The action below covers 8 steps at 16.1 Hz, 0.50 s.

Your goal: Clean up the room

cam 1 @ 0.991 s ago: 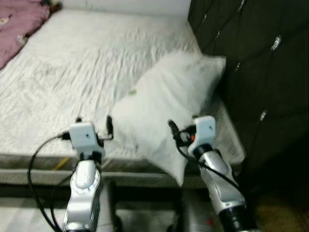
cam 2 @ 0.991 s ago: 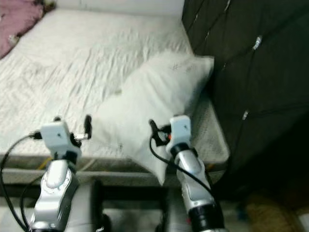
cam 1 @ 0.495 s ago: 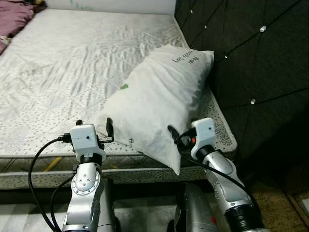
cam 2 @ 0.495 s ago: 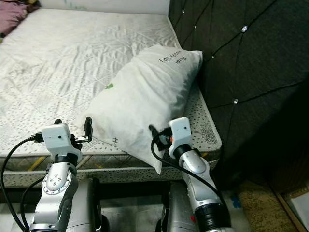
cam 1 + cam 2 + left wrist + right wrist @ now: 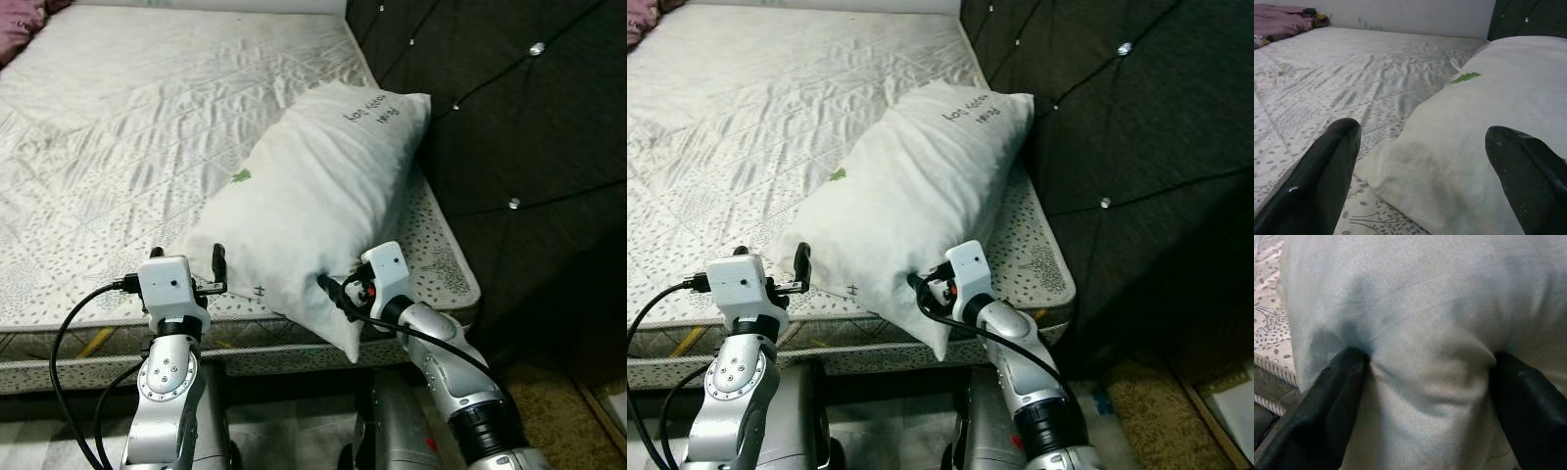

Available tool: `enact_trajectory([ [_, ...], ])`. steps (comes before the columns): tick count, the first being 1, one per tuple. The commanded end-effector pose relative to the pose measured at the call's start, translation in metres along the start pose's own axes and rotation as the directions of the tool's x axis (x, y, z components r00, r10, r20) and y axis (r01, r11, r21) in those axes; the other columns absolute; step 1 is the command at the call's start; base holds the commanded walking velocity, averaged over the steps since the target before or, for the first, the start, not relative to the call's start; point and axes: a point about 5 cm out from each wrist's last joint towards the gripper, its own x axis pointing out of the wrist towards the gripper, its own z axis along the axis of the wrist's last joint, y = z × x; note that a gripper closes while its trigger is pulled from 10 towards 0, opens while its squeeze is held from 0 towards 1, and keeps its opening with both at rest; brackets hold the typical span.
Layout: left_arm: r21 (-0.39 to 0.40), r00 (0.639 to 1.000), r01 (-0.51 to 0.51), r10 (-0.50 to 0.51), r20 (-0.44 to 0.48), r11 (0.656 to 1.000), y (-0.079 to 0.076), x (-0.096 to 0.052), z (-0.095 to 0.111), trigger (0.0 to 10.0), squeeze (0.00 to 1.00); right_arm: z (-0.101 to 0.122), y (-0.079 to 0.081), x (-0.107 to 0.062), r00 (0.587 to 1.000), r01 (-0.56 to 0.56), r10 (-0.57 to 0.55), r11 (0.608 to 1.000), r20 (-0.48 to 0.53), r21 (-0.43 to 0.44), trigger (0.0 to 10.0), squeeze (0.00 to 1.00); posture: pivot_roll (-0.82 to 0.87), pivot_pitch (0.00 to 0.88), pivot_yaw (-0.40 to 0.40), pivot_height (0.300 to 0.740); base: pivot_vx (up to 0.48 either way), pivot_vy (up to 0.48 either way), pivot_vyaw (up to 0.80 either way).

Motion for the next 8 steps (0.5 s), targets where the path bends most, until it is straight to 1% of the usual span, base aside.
enact_trajectory([
  [1,0.003,1.0,0.01,-0.01,-0.007,1.0,-0.001,-0.001,0.0,10.0,0.0,0.002,0.005,0.003,1.0,-0.021,0.021,1.0,-0.002,0.007,0.0,0.0,0.06,0.126,-0.069,0.54,0.0,0.0,0.0],
  [2,-0.017,0.999,0.036,-0.036,-0.026,0.999,-0.002,-0.002,-0.001,10.0,0.0,0.005,0.004,0.005,1.0,-0.006,0.006,1.0,-0.001,0.016,0.0,0.0,0.06,0.12,-0.064,0.54,0.0,0.0,0.0],
  [4,-0.045,0.997,0.067,-0.068,-0.031,0.997,-0.006,-0.007,-0.002,10.0,0.0,0.006,-0.002,0.005,0.999,0.039,-0.039,0.999,0.002,0.009,0.0,0.0,0.07,0.112,-0.06,0.54,0.0,0.0,0.0],
  [5,-0.041,0.998,0.049,-0.05,-0.039,0.998,-0.007,-0.01,-0.003,10.0,0.0,0.009,-0.006,0.005,0.997,0.073,-0.073,0.997,0.034,0.018,0.0,0.0,0.07,0.106,-0.058,0.54,0.0,0.0,0.0],
  [6,-0.041,0.998,0.033,-0.035,-0.06,0.999,-0.007,-0.012,-0.005,10.0,0.0,0.009,-0.009,0.005,0.992,0.115,-0.117,0.992,0.039,0.059,0.0,0.0,0.07,0.101,-0.055,0.54,0.0,0.0,0.0],
  [8,-0.08,0.996,-0.004,-0.004,-0.094,0.997,-0.006,-0.014,-0.007,10.0,0.0,0.009,-0.012,0.005,0.991,0.127,-0.131,0.988,0.038,0.084,0.0,0.0,0.07,0.097,-0.052,0.54,0.0,0.0,0.0],
])
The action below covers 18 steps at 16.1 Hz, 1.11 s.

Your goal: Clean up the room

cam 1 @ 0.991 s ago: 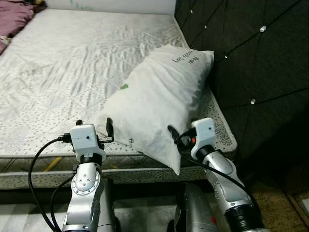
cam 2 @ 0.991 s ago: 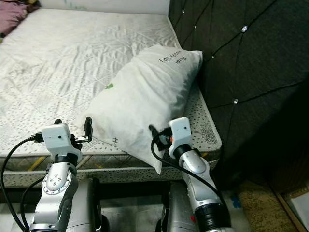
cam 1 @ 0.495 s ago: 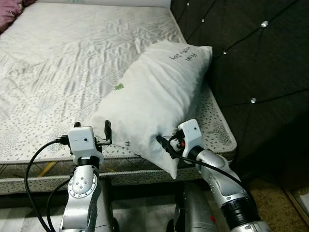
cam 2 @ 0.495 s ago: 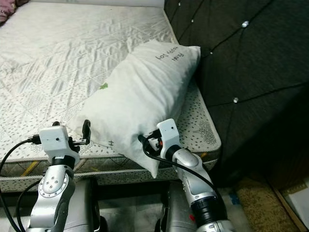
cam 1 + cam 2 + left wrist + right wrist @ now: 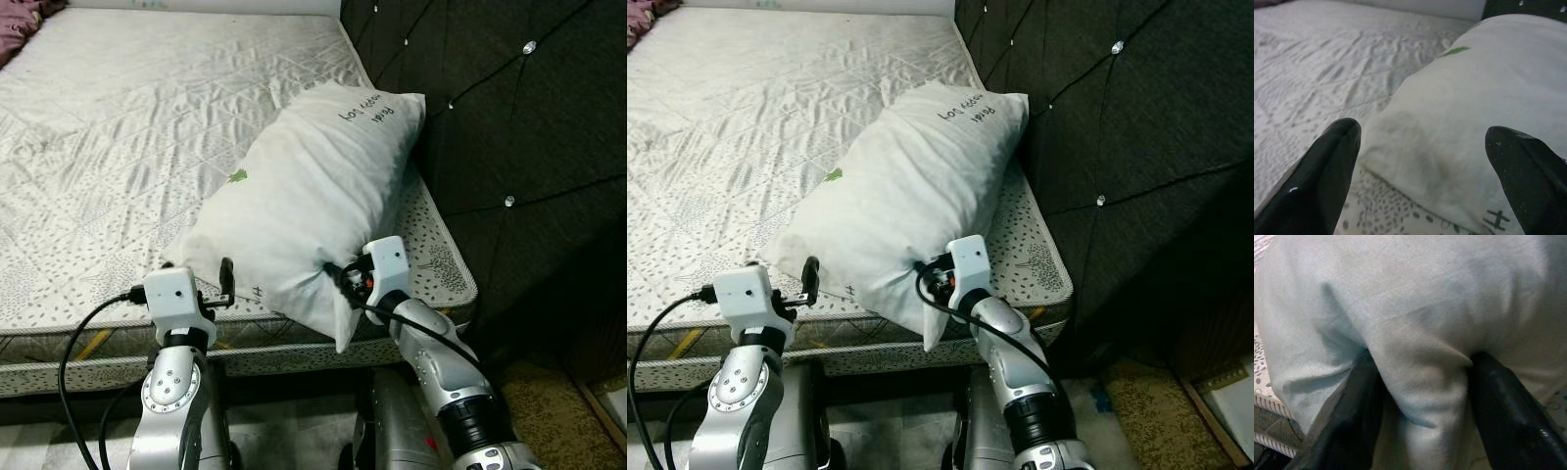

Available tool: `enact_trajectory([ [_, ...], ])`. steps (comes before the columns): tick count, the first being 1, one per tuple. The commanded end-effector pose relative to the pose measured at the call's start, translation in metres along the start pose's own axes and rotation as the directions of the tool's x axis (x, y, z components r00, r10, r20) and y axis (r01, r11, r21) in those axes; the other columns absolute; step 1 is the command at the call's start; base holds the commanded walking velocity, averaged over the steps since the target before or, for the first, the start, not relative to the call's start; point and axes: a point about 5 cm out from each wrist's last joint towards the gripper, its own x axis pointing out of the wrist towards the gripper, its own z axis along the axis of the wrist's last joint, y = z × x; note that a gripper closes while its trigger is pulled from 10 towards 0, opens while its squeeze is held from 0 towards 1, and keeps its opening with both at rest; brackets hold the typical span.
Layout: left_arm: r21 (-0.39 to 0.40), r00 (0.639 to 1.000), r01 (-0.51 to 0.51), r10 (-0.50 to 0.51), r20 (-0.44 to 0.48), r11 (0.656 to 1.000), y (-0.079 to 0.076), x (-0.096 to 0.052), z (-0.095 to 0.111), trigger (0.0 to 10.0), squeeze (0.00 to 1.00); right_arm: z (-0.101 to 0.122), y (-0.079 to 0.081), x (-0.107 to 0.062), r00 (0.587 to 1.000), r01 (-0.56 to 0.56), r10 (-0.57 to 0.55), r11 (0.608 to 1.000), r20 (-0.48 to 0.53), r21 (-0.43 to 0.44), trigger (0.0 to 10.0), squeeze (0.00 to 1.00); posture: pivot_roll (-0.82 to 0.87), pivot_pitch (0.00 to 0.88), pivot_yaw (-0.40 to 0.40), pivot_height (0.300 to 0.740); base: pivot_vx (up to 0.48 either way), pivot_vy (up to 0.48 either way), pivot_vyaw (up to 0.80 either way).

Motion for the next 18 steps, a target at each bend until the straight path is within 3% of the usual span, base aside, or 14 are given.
enact_trajectory([
  [1,-0.005,0.999,-0.036,0.036,-0.04,0.999,0.003,-0.004,-0.001,10.0,0.0,0.004,-0.006,0.002,1.0,0.031,-0.031,1.0,-0.001,0.003,0.0,0.0,0.07,0.097,-0.052,0.54,0.0,0.0,0.0],
  [5,-0.004,0.993,-0.071,0.071,-0.09,0.997,0.01,-0.01,-0.003,10.0,0.0,0.0,-0.004,0.004,0.999,0.025,-0.025,1.0,-0.02,0.005,0.0,0.0,0.08,0.098,-0.05,0.54,0.0,0.0,0.0],
  [9,-0.015,0.992,-0.068,0.066,-0.109,0.998,0.008,-0.011,-0.004,10.0,0.0,-0.003,0.0,0.007,0.999,-0.029,0.028,1.0,-0.042,-0.01,0.0,0.0,0.08,0.081,-0.054,0.54,0.0,0.0,0.0],
  [11,-0.024,0.99,-0.068,0.064,-0.127,0.997,0.007,-0.009,-0.007,10.0,0.0,-0.002,-0.008,0.009,0.998,-0.028,0.021,0.995,-0.065,-0.1,0.0,0.0,0.08,0.067,-0.053,0.54,0.0,0.0,0.0],
  [15,-0.019,0.991,-0.059,0.056,-0.119,0.998,0.006,-0.003,-0.005,10.0,0.0,0.044,-0.052,0.017,0.993,0.112,-0.106,0.977,0.043,-0.18,0.0,0.0,0.08,0.05,-0.048,0.54,0.0,0.0,0.0],
  [18,-0.01,0.991,-0.075,0.074,-0.111,0.997,0.007,0.0,-0.004,10.0,0.0,0.093,-0.099,0.01,0.965,0.256,-0.229,0.923,0.124,-0.286,0.0,0.0,0.08,0.04,-0.055,0.54,0.0,0.0,0.0],
])
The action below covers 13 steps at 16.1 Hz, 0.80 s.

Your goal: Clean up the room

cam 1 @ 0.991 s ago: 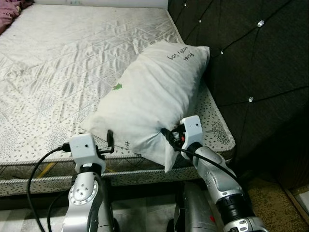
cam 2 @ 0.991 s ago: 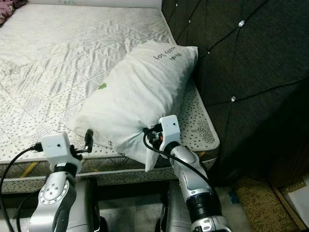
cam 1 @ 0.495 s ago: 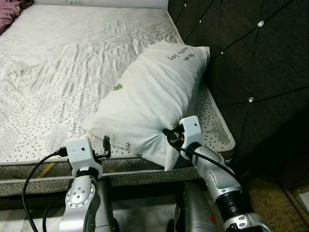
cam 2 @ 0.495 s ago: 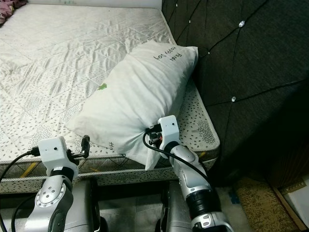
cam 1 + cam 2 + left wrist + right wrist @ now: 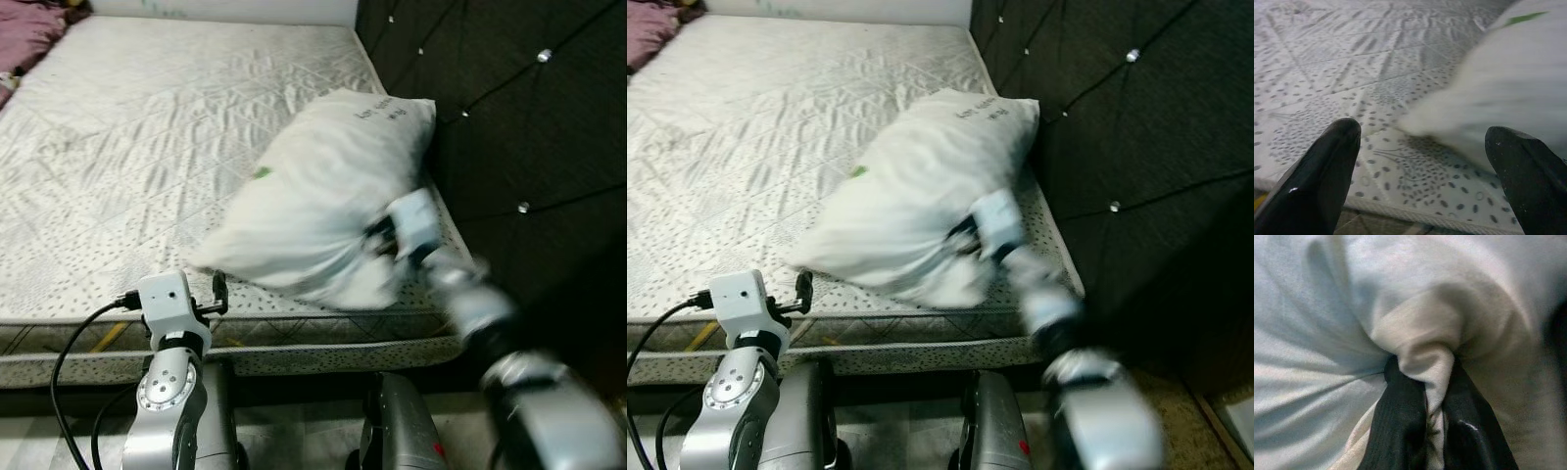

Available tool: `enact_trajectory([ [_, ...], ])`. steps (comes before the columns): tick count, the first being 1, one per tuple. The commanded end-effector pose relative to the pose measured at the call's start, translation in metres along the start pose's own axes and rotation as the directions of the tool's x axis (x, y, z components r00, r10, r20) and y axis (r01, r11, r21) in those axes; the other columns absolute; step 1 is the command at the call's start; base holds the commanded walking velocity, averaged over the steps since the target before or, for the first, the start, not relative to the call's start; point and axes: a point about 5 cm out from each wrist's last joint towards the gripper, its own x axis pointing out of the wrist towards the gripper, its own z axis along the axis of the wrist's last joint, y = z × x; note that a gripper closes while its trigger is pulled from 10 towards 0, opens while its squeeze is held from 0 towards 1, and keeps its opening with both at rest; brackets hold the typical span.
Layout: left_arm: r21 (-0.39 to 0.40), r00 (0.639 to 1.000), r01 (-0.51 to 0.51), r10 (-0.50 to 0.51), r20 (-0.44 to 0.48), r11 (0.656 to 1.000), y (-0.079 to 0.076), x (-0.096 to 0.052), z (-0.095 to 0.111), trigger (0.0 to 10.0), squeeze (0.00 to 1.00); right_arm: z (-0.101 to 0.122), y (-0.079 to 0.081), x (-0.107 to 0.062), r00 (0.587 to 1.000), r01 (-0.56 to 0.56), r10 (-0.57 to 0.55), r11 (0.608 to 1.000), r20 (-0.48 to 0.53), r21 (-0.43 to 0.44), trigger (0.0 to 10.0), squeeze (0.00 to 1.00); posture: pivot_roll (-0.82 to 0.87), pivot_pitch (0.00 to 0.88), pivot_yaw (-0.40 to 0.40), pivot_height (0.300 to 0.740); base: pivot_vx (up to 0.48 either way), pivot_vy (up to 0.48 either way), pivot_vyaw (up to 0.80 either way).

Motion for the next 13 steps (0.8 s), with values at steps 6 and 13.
enact_trajectory([
  [6,-0.004,0.999,-0.042,0.042,0.017,0.999,0.005,0.005,0.003,10.0,0.0,0.05,-0.127,-0.05,0.884,0.464,-0.447,0.876,0.138,-0.134,0.0,0.0,0.09,0.035,-0.062,0.54,0.0,0.0,0.0],
  [13,0.006,1.0,-0.019,0.019,0.013,1.0,0.0,0.009,0.002,10.0,0.0,-0.017,-0.106,-0.056,0.926,0.376,-0.372,0.923,0.056,-0.082,0.0,0.0,0.06,0.059,-0.038,0.54,0.0,0.0,0.0],
])
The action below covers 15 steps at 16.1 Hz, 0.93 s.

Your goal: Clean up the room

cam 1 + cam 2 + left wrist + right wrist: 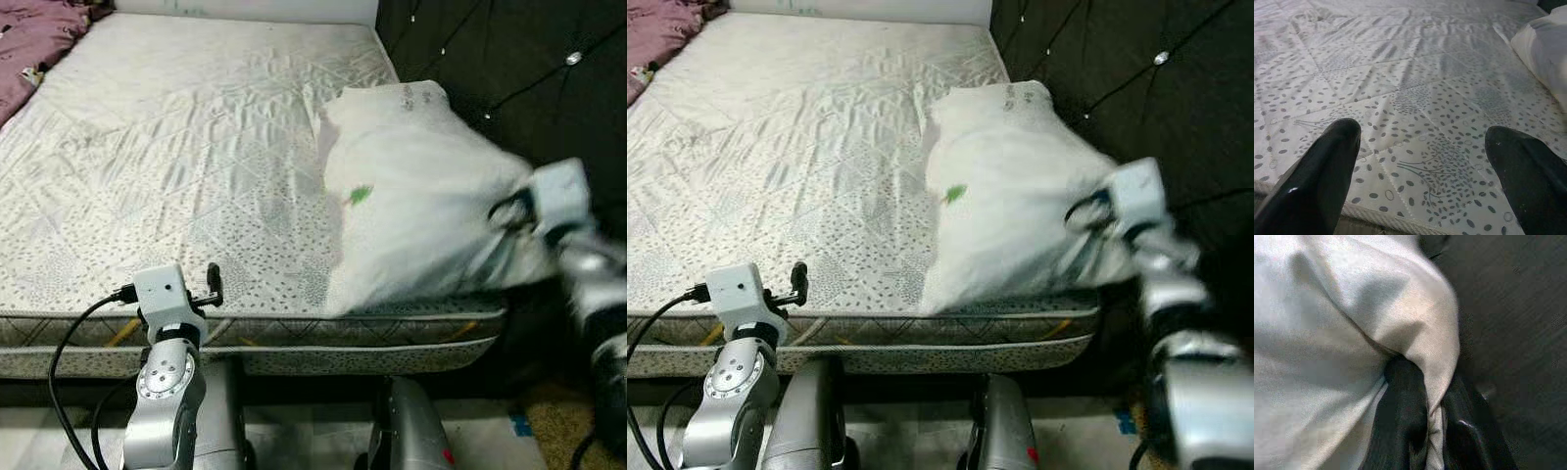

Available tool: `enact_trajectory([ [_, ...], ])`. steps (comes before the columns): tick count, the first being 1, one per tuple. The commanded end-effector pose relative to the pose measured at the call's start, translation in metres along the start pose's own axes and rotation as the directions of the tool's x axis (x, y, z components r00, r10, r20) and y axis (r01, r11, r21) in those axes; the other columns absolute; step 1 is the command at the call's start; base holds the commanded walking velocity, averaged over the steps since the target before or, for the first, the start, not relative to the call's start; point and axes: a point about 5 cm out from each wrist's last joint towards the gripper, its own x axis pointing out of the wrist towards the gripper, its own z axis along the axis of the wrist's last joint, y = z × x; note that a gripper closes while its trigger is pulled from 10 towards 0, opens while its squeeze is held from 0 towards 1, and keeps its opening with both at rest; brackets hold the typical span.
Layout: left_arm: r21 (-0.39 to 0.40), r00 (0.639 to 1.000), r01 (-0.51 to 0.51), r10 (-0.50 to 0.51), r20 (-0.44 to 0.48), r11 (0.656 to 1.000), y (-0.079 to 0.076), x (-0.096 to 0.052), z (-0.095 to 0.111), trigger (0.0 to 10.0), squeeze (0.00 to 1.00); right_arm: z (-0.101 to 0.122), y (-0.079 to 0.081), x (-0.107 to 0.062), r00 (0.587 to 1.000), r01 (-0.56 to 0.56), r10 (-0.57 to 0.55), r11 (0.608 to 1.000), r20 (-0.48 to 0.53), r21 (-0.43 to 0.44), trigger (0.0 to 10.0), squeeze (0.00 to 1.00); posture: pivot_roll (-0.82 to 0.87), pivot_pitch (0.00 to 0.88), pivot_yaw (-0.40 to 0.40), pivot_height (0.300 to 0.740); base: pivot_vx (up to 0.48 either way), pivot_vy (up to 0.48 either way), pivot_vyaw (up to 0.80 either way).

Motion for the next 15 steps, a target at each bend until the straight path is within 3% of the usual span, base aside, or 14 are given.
enact_trajectory([
  [1,0.007,1.0,0.009,-0.009,-0.006,1.0,-0.002,-0.001,-0.002,10.0,0.0,0.008,0.01,0.001,0.997,-0.027,0.024,0.999,0.079,0.039,0.0,0.0,0.06,0.06,-0.036,0.54,0.0,0.0,0.0],
  [4,0.015,1.0,0.01,-0.01,-0.007,1.0,0.0,-0.001,-0.002,10.0,0.0,-0.007,0.058,-0.008,0.987,-0.133,0.118,0.982,0.112,0.136,0.0,0.0,0.07,0.062,-0.034,0.54,0.0,0.0,0.0],
  [6,0.024,1.0,0.011,-0.011,-0.004,1.0,0.002,0.0,-0.001,10.0,0.0,0.001,0.102,-0.027,0.963,-0.188,0.138,0.959,0.232,0.211,0.0,0.0,0.07,0.062,-0.031,0.54,0.0,0.0,0.0],
  [7,0.025,1.0,0.011,-0.011,-0.003,1.0,0.002,0.0,-0.001,10.0,0.0,0.008,0.117,-0.036,0.947,-0.222,0.163,0.955,0.278,0.195,0.0,0.0,0.07,0.059,-0.029,0.54,0.0,0.0,0.0],
  [9,0.027,1.0,0.013,-0.013,-0.001,1.0,0.001,0.001,0.0,10.0,0.0,0.007,0.137,-0.045,0.942,-0.255,0.184,0.936,0.279,0.244,0.0,0.0,0.08,0.056,-0.028,0.54,0.0,0.0,0.0],
  [10,0.03,1.0,0.016,-0.016,0.002,0.999,0.0,0.002,0.001,10.0,0.0,-0.001,0.144,-0.047,0.948,-0.261,0.197,0.93,0.25,0.257,0.0,0.0,0.08,0.056,-0.026,0.54,0.0,0.0,0.0],
  [12,0.033,1.0,0.018,-0.018,0.003,0.999,0.0,0.003,0.001,10.0,0.0,-0.004,0.139,-0.042,0.959,-0.243,0.188,0.93,0.213,0.275,0.0,0.0,0.08,0.057,-0.023,0.54,0.0,0.0,0.0],
  [14,0.035,1.0,0.017,-0.017,0.004,0.999,0.0,0.004,0.001,10.0,0.0,0.014,0.126,-0.033,0.953,-0.236,0.178,0.944,0.245,0.232,0.0,0.0,0.07,0.055,-0.023,0.54,0.0,0.0,0.0],
  [15,0.034,1.0,0.017,-0.018,0.004,0.999,0.0,0.004,0.001,10.0,0.0,0.033,0.118,-0.024,0.925,-0.273,0.211,0.947,0.316,0.169,0.0,0.0,0.07,0.054,-0.024,0.54,0.0,0.0,0.0],
])
